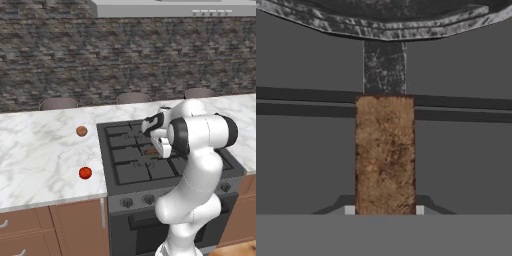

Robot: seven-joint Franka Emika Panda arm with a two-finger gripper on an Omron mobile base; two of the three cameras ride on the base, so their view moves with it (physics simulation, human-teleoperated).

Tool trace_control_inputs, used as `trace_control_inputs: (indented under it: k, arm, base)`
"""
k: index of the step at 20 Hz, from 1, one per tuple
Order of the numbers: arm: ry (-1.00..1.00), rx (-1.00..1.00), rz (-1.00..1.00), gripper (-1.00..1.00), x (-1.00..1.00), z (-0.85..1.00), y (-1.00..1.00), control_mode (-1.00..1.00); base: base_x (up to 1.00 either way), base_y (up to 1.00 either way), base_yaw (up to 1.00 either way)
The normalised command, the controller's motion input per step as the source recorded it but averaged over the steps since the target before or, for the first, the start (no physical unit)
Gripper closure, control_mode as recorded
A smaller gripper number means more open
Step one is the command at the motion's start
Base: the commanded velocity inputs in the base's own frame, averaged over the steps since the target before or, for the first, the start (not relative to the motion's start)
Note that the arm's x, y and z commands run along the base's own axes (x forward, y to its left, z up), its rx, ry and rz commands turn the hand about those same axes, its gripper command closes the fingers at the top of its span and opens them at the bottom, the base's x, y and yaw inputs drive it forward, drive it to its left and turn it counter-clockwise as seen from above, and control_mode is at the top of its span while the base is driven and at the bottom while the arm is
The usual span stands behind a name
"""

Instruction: Place the pan on the front right burner on the stove. Then place the tomato and the onion in the pan and turn on the front right burner.

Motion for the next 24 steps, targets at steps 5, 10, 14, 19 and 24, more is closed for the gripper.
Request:
trace_control_inputs:
  k: [5,10,14,19,24]
  arm:
    - [0.00,0.00,0.00,1.00,0.10,-0.14,-0.11,-1.00]
    - [0.00,0.00,0.03,1.00,0.08,-0.09,-0.24,-1.00]
    - [0.00,0.00,0.04,-1.00,0.00,-0.19,-0.25,-1.00]
    - [0.00,0.00,0.02,-1.00,0.00,-0.14,-0.16,-1.00]
    - [-0.01,0.00,0.00,-1.00,-0.21,0.01,-0.08,-1.00]
  base:
    - [0.00,0.00,0.00]
    - [0.00,0.00,0.00]
    - [0.00,0.00,0.00]
    - [0.00,0.00,0.00]
    - [0.00,0.00,0.00]
